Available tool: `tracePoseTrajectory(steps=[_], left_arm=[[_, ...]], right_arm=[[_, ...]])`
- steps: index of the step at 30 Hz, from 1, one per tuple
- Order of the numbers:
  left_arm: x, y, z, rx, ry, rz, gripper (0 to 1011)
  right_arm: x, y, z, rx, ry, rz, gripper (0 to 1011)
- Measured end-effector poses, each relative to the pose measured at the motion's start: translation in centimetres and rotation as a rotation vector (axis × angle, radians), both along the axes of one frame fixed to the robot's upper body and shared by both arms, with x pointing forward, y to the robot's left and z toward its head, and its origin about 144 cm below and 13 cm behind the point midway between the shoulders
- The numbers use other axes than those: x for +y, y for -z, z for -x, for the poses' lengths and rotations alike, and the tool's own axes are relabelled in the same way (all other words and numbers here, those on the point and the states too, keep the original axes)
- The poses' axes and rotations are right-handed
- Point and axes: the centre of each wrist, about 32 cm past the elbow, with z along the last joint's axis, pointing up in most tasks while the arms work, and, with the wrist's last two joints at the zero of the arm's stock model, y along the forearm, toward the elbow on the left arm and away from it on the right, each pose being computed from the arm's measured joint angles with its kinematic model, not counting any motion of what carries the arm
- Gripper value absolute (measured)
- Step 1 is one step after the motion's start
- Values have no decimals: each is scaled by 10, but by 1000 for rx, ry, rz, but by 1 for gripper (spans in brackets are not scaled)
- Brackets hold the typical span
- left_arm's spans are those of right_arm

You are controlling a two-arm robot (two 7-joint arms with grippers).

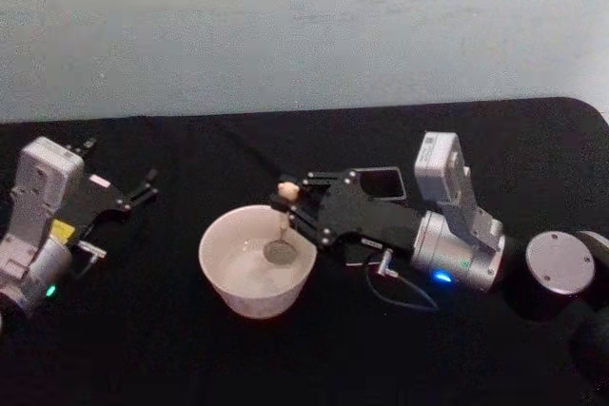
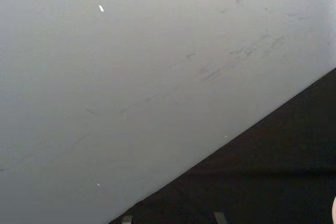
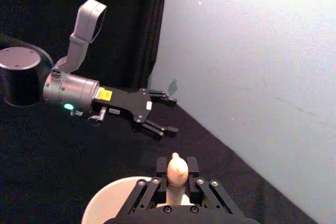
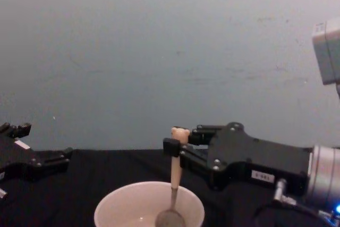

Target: Pick up the stirring spoon with one hand, stir inside the cup, then place it back in its original position.

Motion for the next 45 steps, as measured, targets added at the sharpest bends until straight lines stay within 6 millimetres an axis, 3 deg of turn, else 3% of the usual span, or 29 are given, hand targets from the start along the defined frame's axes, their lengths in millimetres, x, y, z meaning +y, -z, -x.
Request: tracePoseTrajectory(steps=[10, 18, 35, 45], left_arm=[[0, 0, 0, 0, 0, 0, 1001], [0, 0, 0, 0, 0, 0, 1001], [0, 0, 0, 0, 0, 0, 1001], [0, 0, 0, 0, 0, 0, 1002]], right_arm=[[-3, 1, 15, 14, -35, 3, 214], [7, 1, 19, 21, -73, -8, 214], [32, 2, -4, 18, -81, -19, 214], [31, 3, -15, 15, -45, -3, 214]])
